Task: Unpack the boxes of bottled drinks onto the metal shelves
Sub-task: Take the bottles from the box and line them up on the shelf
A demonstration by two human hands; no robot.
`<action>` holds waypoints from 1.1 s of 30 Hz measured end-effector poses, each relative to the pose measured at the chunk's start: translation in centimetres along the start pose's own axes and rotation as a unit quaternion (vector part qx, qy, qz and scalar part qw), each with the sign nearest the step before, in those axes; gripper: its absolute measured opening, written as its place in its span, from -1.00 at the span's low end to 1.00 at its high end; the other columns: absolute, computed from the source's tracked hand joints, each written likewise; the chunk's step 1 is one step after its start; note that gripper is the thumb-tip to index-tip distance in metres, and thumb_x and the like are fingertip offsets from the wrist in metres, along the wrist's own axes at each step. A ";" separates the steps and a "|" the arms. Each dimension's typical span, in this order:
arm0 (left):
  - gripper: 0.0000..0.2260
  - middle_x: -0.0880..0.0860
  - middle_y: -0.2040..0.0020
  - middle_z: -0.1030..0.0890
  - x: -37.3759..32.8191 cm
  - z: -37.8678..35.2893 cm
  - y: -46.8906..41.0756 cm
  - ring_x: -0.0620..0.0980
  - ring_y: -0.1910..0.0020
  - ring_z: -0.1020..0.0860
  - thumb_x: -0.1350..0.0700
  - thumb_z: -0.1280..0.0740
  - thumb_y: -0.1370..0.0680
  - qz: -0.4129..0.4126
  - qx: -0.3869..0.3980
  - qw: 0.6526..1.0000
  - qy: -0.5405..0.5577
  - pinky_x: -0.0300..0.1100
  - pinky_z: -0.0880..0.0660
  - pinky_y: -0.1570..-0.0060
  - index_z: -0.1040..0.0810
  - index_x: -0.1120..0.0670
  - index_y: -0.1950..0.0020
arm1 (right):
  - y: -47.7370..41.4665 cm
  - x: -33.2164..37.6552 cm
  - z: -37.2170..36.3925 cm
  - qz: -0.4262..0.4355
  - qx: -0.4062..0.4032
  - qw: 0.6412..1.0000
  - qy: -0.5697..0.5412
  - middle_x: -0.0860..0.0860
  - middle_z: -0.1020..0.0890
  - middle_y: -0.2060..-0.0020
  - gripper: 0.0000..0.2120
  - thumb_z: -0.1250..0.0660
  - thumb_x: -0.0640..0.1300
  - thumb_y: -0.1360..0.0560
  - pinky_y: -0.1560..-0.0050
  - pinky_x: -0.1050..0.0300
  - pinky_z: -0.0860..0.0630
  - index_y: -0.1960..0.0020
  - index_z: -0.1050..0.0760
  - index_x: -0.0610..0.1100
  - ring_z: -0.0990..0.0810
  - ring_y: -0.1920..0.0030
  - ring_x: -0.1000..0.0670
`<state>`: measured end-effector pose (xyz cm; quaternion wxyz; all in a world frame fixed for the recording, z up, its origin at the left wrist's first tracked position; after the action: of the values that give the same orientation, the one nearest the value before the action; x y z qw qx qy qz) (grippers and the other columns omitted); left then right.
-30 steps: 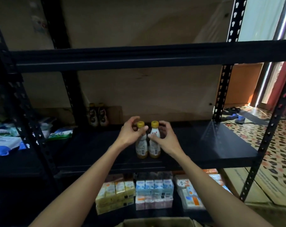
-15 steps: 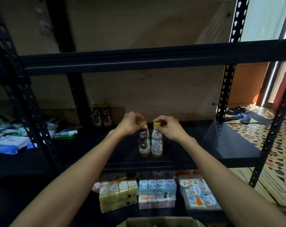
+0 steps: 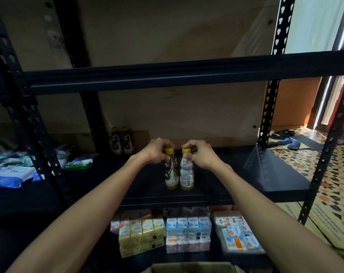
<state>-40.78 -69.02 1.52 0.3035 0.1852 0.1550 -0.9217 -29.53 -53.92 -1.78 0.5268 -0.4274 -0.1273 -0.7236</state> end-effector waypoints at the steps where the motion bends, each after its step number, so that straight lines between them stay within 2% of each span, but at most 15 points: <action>1: -0.59 0.04 -0.10 -0.64 0.0 -0.1 0.0 -0.01 -0.12 -0.60 0.19 -0.55 -0.44 0.005 -0.013 1.000 -0.001 -0.22 -0.52 0.02 -0.59 0.06 -0.26 | 0.0 0.0 0.0 -0.002 -0.001 1.000 0.000 0.04 -0.62 -0.12 -0.76 -0.47 -0.10 -0.51 -0.31 -0.05 -0.50 -0.07 -0.59 0.21 -0.51 -0.25 -0.02; 3: -0.64 0.00 0.02 -0.65 0.1 -0.4 0.1 -0.05 -0.02 -0.61 0.11 -0.58 -0.41 0.021 -0.044 0.999 0.013 -0.24 -0.50 0.06 -0.62 0.07 -0.18 | 0.0 0.0 0.1 -0.005 -0.003 1.000 -0.005 0.04 -0.62 -0.12 -0.76 -0.47 -0.12 -0.51 -0.27 0.03 -0.51 -0.09 -0.60 0.18 -0.53 -0.24 -0.01; 6: -0.62 -0.02 0.05 -0.63 0.3 -0.8 0.2 -0.06 0.02 -0.60 0.07 -0.58 -0.41 0.033 -0.060 0.997 0.021 -0.23 -0.51 0.03 -0.61 0.04 -0.19 | 0.3 0.2 0.1 -0.002 0.003 1.000 -0.015 0.05 -0.62 -0.14 -0.77 -0.47 -0.11 -0.52 -0.18 0.12 -0.49 -0.16 -0.61 0.08 -0.56 -0.21 0.02; 10: -0.64 -0.06 0.09 -0.61 0.4 -0.9 0.3 -0.06 0.03 -0.60 0.04 -0.58 -0.40 0.037 -0.064 0.997 0.016 -0.20 -0.53 0.01 -0.62 0.00 -0.16 | 0.5 0.6 0.1 0.014 -0.034 0.999 0.004 0.00 -0.57 -0.11 -0.78 -0.53 0.04 -0.46 -0.14 0.12 -0.47 -0.06 -0.64 0.02 -0.53 -0.18 0.02; 13: -0.65 -0.08 0.09 -0.59 0.4 -1.0 0.4 -0.09 0.05 -0.58 0.03 -0.58 -0.41 0.043 -0.069 0.997 0.019 -0.22 -0.51 0.02 -0.61 -0.03 -0.15 | 0.0 1.2 0.4 0.005 -0.030 0.999 0.020 0.00 -0.65 -0.08 -0.86 -0.47 -0.08 -0.53 -0.10 0.21 -0.49 -0.08 -0.67 -0.01 -0.57 -0.19 0.03; 15: -0.65 -0.09 0.09 -0.58 0.4 -1.0 0.5 -0.11 0.04 -0.56 0.04 -0.56 -0.42 0.045 -0.066 0.997 0.022 -0.24 -0.49 0.03 -0.60 -0.04 -0.17 | -0.1 1.7 0.7 -0.005 -0.003 1.000 0.031 0.02 -0.63 -0.19 -0.80 -0.40 -0.15 -0.58 -0.03 0.31 -0.44 -0.18 -0.65 0.00 -0.56 -0.16 0.09; 18: -0.63 -0.08 0.07 -0.57 0.4 -1.0 0.5 -0.09 0.02 -0.56 0.03 -0.57 -0.42 0.045 -0.068 0.997 0.012 -0.23 -0.48 0.02 -0.60 -0.04 -0.18 | 0.1 1.6 0.6 -0.012 0.015 0.999 0.051 0.00 -0.56 -0.32 -0.69 -0.41 -0.04 -0.57 -0.23 0.18 -0.44 -0.30 -0.59 0.04 -0.52 -0.26 0.02; 19: -0.63 -0.08 0.07 -0.57 0.3 -1.0 0.5 -0.09 0.03 -0.55 0.02 -0.57 -0.42 0.046 -0.068 0.997 0.011 -0.23 -0.47 0.03 -0.60 -0.04 -0.19 | 0.1 1.4 0.4 -0.012 0.008 0.998 0.058 -0.01 -0.55 -0.32 -0.66 -0.44 0.03 -0.54 -0.32 0.09 -0.44 -0.30 -0.59 0.05 -0.49 -0.32 -0.01; 21: -0.63 -0.08 0.07 -0.56 0.4 -1.0 0.5 -0.11 0.04 -0.53 0.02 -0.56 -0.43 0.046 -0.065 0.997 0.011 -0.23 -0.45 0.04 -0.59 -0.04 -0.20 | 0.3 1.2 0.1 -0.007 -0.027 0.997 0.069 0.01 -0.53 -0.25 -0.68 -0.46 0.07 -0.51 -0.36 0.02 -0.44 -0.25 -0.62 0.06 -0.47 -0.34 -0.03; 24: -0.62 -0.08 0.06 -0.56 0.4 -1.0 0.5 -0.10 0.02 -0.54 0.03 -0.55 -0.43 0.042 -0.066 0.997 0.011 -0.23 -0.45 0.04 -0.58 -0.04 -0.22 | 0.2 1.6 0.4 -0.001 -0.019 0.998 0.061 0.01 -0.54 -0.24 -0.79 -0.42 -0.08 -0.57 -0.17 0.22 -0.46 -0.19 -0.64 0.06 -0.50 -0.31 0.00; 26: -0.63 -0.07 0.05 -0.58 0.4 -0.9 0.5 -0.07 -0.01 -0.57 0.03 -0.55 -0.43 0.040 -0.066 0.997 0.011 -0.22 -0.45 0.03 -0.59 -0.04 -0.21 | 0.1 2.3 0.9 0.002 0.022 0.999 0.048 0.03 -0.58 -0.27 -0.74 -0.39 -0.17 -0.59 0.06 0.37 -0.50 -0.24 -0.62 0.04 -0.55 -0.23 0.05; 27: -0.63 -0.07 0.05 -0.58 0.5 -0.9 0.5 -0.08 -0.01 -0.57 0.03 -0.55 -0.44 0.039 -0.064 0.997 0.012 -0.22 -0.46 0.03 -0.59 -0.04 -0.21 | 0.0 2.4 1.0 0.002 0.034 0.999 0.043 0.04 -0.58 -0.28 -0.71 -0.39 -0.17 -0.58 0.10 0.37 -0.50 -0.29 -0.60 0.03 -0.56 -0.21 0.06; 30: -0.64 -0.07 0.03 -0.58 0.5 -1.0 0.6 -0.08 -0.01 -0.55 0.04 -0.55 -0.44 0.038 -0.064 0.997 0.014 -0.21 -0.46 0.02 -0.58 -0.03 -0.21 | -0.1 2.1 0.7 -0.001 0.029 0.997 0.071 0.01 -0.59 -0.27 -0.66 -0.48 0.00 -0.51 -0.23 0.11 -0.52 -0.28 -0.60 0.05 -0.54 -0.28 -0.01; 33: -0.64 -0.01 -0.06 -0.64 0.6 -1.1 0.5 -0.03 -0.09 -0.58 0.03 -0.55 -0.43 0.035 -0.067 0.997 0.015 -0.18 -0.49 -0.06 -0.59 -0.04 -0.20 | -0.4 1.3 0.1 0.002 -0.003 0.997 0.072 0.02 -0.60 -0.19 -0.77 -0.48 0.00 -0.51 -0.34 -0.01 -0.48 -0.16 -0.64 0.13 -0.50 -0.31 -0.02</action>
<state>-40.62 -69.29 0.21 0.3453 0.1834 0.2147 -0.8950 -29.92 -54.55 -0.70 0.5347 -0.3754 -0.0864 -0.7521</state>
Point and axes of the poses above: each hand's wrist, its own y-axis away from the middle knuckle, its own z-axis out of the back of the hand, x = y × z, the point moved 3 cm from there along -y, towards the middle knuckle
